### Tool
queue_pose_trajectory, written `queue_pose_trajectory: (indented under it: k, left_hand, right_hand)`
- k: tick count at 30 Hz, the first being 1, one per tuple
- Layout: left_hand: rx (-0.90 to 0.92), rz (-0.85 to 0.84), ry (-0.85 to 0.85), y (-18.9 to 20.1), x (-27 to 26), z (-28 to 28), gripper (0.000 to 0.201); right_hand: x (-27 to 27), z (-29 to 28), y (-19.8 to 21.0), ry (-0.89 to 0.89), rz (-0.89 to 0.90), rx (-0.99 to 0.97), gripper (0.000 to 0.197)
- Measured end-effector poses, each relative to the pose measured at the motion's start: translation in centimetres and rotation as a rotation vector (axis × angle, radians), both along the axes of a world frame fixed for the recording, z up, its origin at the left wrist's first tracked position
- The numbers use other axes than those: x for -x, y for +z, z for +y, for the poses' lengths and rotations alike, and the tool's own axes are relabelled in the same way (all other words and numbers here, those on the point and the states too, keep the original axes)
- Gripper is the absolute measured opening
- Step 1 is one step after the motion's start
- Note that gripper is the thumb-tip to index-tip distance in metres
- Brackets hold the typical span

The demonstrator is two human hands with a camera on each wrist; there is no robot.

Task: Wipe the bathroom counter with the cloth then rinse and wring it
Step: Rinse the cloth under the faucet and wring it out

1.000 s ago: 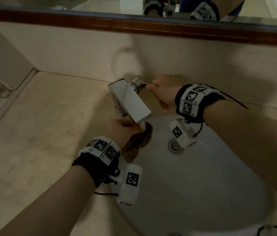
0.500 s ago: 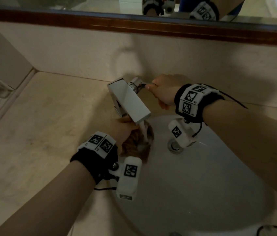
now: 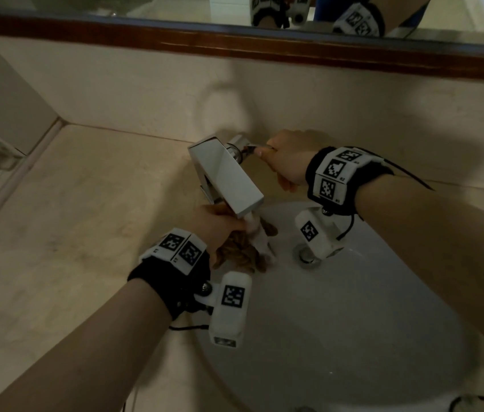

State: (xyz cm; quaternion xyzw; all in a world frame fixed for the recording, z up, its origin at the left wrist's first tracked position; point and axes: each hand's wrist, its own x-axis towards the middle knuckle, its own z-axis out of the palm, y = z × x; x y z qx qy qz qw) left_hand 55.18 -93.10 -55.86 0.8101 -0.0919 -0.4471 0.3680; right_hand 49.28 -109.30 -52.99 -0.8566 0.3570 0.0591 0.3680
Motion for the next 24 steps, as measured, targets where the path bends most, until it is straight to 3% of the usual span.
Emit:
queue_pose_trajectory:
  k: [3,20,24]
  left_hand:
    - [0.013,-0.029,-0.009,-0.1,0.3,-0.1,0.027]
    - [0.057,-0.012,-0.061,-0.1,1.3,-0.2,0.034]
    - [0.057,-0.075,-0.05,-0.1,1.7,-0.3,0.035]
  right_hand:
    - [0.0,-0.1,-0.1,0.01,0.012,0.015,0.046]
    - [0.1,-0.1,0.2,0.037,0.015,0.05,0.048]
    - [0.2,0.0,0.3,0.044,0.024,0.066,0.047]
